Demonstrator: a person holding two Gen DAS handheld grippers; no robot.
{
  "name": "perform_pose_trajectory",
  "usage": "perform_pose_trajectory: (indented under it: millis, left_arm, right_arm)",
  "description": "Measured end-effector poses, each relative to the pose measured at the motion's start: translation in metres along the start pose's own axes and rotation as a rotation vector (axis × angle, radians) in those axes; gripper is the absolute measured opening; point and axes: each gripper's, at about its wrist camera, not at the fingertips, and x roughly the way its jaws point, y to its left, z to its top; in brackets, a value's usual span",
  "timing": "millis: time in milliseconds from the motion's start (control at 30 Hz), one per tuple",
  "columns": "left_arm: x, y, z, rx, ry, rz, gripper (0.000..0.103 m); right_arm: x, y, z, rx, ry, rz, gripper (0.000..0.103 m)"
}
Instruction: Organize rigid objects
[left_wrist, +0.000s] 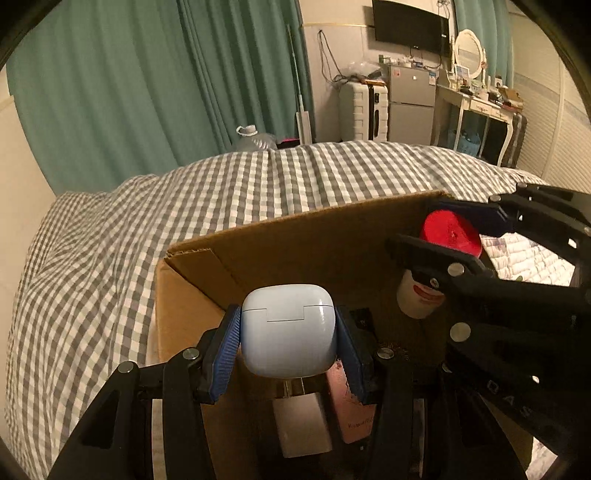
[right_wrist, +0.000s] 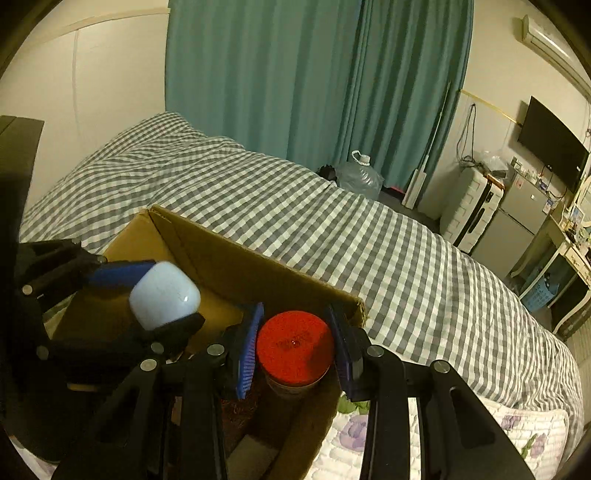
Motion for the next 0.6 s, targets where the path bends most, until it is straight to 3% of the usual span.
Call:
perform_pose_trajectory:
  millis: [300, 333, 367, 400, 600]
  left_arm:
    - [0.008, 0.006, 0.0, -0.043, 0.036, -0.019, 0.053]
    - [0.007, 0.006, 0.0, -0.051, 0.037, -0.022, 0.054]
    - [0.005, 0.005, 0.0, -0.058, 0.029, -0.023, 0.059]
    - [0.002, 0.004, -0.001, -0.059, 0.022, -0.018, 0.061]
    - [-0.018, 0.001, -0.001, -0.064, -0.013, 0.014, 0.064]
  right_arm:
    - [0.004, -0.002, 0.003, 0.001, 0.002, 0.01, 0.035]
    - [0.003, -0.001, 0.003, 0.002, 0.003, 0.013, 0.036]
    - [0.003, -0.001, 0.003, 0.004, 0.008, 0.014, 0.045]
    - [0.002, -0.001, 0.002, 0.008, 0.014, 0.01, 0.048]
    - [-0.018, 0.001, 0.002, 0.014, 0.02, -0.014, 0.053]
